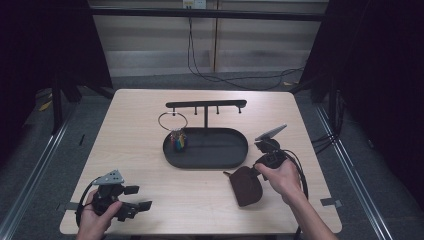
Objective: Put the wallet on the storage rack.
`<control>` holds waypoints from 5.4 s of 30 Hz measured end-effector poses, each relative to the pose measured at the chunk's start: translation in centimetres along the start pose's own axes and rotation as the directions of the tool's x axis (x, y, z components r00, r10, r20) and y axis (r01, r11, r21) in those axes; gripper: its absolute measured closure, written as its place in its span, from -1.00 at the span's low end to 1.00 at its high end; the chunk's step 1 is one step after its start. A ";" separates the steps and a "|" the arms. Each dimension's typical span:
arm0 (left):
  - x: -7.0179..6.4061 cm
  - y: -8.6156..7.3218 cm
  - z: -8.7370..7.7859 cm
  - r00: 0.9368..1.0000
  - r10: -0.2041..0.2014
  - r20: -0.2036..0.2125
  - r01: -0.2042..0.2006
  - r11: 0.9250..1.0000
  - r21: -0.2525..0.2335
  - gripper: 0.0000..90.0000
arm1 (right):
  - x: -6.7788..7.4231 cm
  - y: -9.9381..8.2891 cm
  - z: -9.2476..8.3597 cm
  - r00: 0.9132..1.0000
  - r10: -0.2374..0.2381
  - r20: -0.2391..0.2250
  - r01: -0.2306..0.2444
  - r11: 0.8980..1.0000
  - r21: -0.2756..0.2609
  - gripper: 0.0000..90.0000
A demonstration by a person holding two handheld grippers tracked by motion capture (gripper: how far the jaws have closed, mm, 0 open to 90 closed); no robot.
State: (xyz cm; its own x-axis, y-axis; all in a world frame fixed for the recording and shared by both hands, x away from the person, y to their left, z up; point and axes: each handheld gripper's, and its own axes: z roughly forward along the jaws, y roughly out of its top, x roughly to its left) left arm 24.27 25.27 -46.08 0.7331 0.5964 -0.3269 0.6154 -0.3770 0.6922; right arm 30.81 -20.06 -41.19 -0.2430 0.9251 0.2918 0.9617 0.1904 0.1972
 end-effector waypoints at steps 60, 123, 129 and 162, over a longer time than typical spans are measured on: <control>0.2 0.0 -0.1 1.000 -0.008 0.017 0.008 1.000 -0.005 -0.59 | 3.1 6.5 -8.8 0.973 -0.038 0.225 0.049 0.998 -0.041 0.85; 0.3 0.0 -0.2 1.000 -0.008 0.023 0.009 1.000 -0.008 -0.60 | -0.5 11.2 -2.7 0.989 0.100 -0.112 -0.122 0.968 -0.218 0.87; 0.3 0.1 -0.2 1.000 -0.009 0.024 0.009 1.000 -0.011 -0.60 | -0.9 11.1 -1.9 0.984 0.117 -0.136 -0.146 0.964 -0.224 0.87; 0.2 0.1 -0.2 1.000 -0.003 0.024 0.003 1.000 -0.006 -0.60 | -2.9 9.7 3.6 0.970 0.157 -0.185 -0.199 0.952 -0.233 0.85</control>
State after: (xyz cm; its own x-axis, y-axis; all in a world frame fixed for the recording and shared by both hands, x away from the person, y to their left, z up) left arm 24.46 25.49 -45.94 0.7382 0.5800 -0.3444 0.6158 -0.3711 0.6950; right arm 41.30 -19.72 -43.54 -0.1082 0.8666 0.4871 0.9341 -0.0791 0.3482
